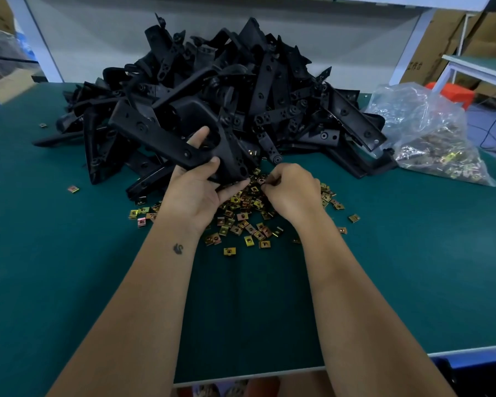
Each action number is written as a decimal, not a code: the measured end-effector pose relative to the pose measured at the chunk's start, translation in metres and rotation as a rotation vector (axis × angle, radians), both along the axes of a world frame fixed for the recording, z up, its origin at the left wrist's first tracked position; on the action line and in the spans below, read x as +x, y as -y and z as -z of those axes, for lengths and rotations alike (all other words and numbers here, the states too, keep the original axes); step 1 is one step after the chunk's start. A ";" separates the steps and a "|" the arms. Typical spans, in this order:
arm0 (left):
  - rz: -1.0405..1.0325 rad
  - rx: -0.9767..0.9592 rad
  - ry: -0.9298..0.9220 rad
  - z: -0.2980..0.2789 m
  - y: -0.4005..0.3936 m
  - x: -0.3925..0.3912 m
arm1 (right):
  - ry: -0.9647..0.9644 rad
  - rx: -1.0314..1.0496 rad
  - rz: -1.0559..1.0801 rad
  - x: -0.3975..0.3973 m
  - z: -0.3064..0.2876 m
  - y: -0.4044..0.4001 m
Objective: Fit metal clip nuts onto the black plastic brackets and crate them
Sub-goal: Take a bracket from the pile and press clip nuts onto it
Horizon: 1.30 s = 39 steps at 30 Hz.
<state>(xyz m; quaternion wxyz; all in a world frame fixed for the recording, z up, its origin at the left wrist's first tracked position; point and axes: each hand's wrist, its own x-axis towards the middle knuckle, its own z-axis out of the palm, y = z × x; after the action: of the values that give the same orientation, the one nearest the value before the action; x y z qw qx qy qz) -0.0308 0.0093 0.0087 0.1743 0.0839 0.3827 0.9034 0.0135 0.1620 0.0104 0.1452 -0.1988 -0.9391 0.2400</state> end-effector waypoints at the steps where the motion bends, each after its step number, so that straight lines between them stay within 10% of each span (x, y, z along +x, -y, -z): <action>1: 0.009 -0.004 -0.008 0.000 0.000 0.000 | -0.033 -0.018 -0.007 0.000 0.000 0.000; 9: -0.019 -0.096 0.026 0.000 -0.003 0.000 | -0.454 -0.966 -0.089 -0.002 -0.008 0.006; 16: 0.000 -0.154 -0.016 0.002 -0.004 0.000 | -0.547 -1.335 -0.167 0.001 -0.017 0.011; 39: 0.010 -0.212 0.015 -0.002 -0.014 0.007 | -0.596 -1.339 -0.207 0.003 -0.019 0.015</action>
<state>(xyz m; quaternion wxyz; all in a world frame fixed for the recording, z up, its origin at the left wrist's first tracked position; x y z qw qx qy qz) -0.0236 0.0229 0.0103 0.1896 0.0604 0.4746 0.8574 0.0167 0.1467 0.0294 0.2183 -0.0815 -0.5264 0.8177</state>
